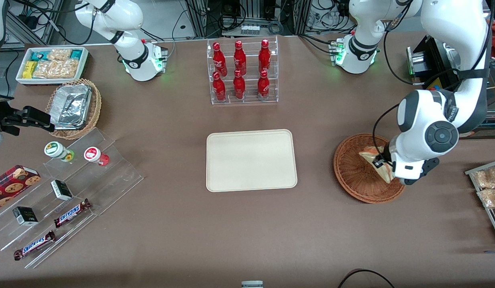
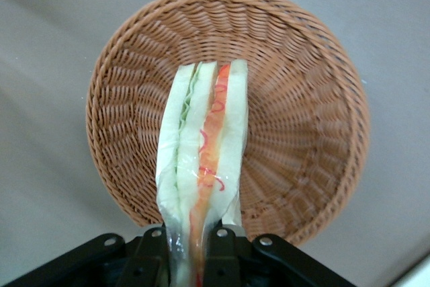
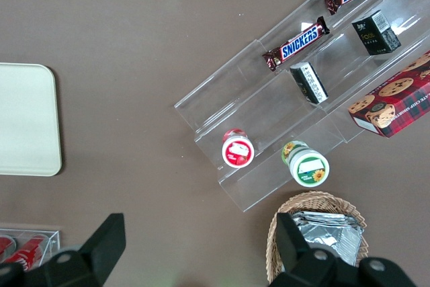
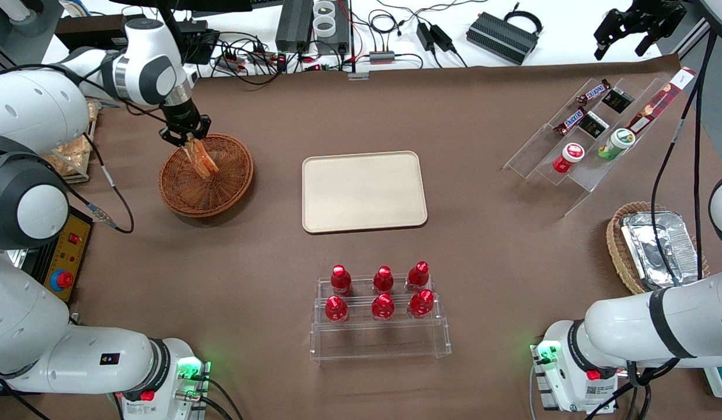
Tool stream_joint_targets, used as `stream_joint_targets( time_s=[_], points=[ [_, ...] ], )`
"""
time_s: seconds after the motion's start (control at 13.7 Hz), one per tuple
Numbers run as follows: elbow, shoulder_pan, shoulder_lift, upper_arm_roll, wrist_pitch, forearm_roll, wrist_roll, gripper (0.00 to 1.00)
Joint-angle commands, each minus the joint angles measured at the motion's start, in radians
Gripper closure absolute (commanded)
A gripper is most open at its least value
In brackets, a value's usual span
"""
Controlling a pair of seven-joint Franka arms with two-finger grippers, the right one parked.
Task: Place sandwich from basket to tray
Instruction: 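Lift the sandwich out of the basket and carry it to the cream tray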
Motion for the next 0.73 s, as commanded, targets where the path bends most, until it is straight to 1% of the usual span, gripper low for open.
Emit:
stream_joint_targets(
  time_s=[0.0,0.22,0.51,0.66],
  points=[
    [0.039,-0.071,0.003,0.003,-0.039,0.016,0.03,1.0],
    [0.073,-0.155,0.012,0.0,-0.044,0.01,0.032,1.0],
    [0.148,-0.299,0.063,0.0,-0.042,-0.05,0.021,1.0],
    [0.192,-0.371,0.104,-0.001,-0.041,-0.055,0.017,1.0]
  ],
)
